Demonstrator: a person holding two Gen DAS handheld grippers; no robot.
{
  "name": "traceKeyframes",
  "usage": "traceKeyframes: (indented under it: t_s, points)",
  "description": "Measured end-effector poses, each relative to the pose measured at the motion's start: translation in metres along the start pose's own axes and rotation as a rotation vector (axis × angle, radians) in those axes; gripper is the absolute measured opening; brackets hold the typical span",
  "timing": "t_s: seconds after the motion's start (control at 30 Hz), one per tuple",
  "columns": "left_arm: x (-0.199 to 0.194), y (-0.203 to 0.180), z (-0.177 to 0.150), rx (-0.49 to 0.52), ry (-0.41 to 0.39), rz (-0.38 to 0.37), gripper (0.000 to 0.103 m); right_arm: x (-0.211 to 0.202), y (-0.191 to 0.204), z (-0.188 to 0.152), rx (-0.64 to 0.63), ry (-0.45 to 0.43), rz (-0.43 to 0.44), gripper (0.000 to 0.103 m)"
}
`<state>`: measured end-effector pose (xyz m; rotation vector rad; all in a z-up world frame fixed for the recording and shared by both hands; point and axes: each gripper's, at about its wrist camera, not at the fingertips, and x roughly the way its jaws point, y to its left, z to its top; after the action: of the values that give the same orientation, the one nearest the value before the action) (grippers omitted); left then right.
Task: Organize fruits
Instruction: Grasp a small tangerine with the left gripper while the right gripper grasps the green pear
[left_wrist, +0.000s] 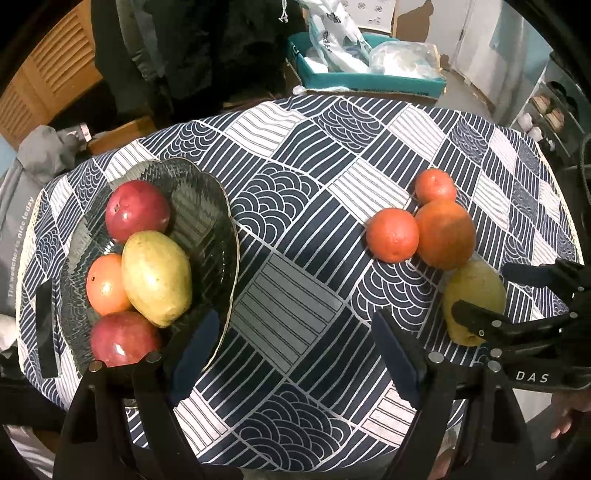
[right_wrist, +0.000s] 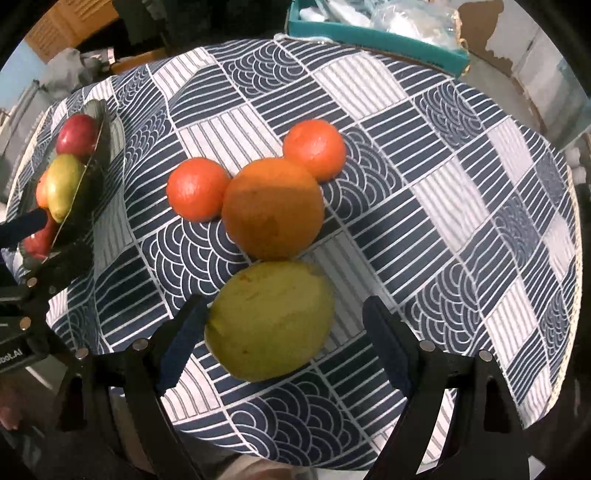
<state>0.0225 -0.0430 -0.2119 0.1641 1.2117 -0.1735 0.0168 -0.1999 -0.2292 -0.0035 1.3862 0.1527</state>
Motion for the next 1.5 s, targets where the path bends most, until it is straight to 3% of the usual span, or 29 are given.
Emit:
traceKeyframes:
  t_s: [0.2, 0.3, 0.43, 0.77, 1.1, 1.5]
  points:
    - [0.004, -0.002, 0.001, 0.001, 0.014, -0.004, 0.086, 0.016, -0.003, -0.001, 0.027, 0.047, 0.036, 0.084]
    - [0.006, -0.003, 0.002, -0.001, 0.015, -0.009, 0.086, 0.014, -0.003, -0.002, 0.028, 0.037, 0.070, 0.075]
    - [0.010, -0.007, 0.006, 0.002, 0.022, -0.014, 0.086, 0.012, -0.001, -0.005, 0.001, 0.034, 0.065, 0.075]
    - [0.022, -0.030, 0.025, 0.061, 0.004, -0.046, 0.086, -0.009, -0.041, -0.007, 0.048, -0.043, -0.003, 0.075]
    - [0.036, -0.042, 0.033, 0.022, 0.035, -0.131, 0.086, -0.022, -0.075, 0.005, 0.101, -0.125, -0.065, 0.075]
    - [0.036, -0.078, 0.036, 0.111, 0.044, -0.150, 0.086, -0.008, -0.088, 0.016, 0.127, -0.127, 0.052, 0.075]
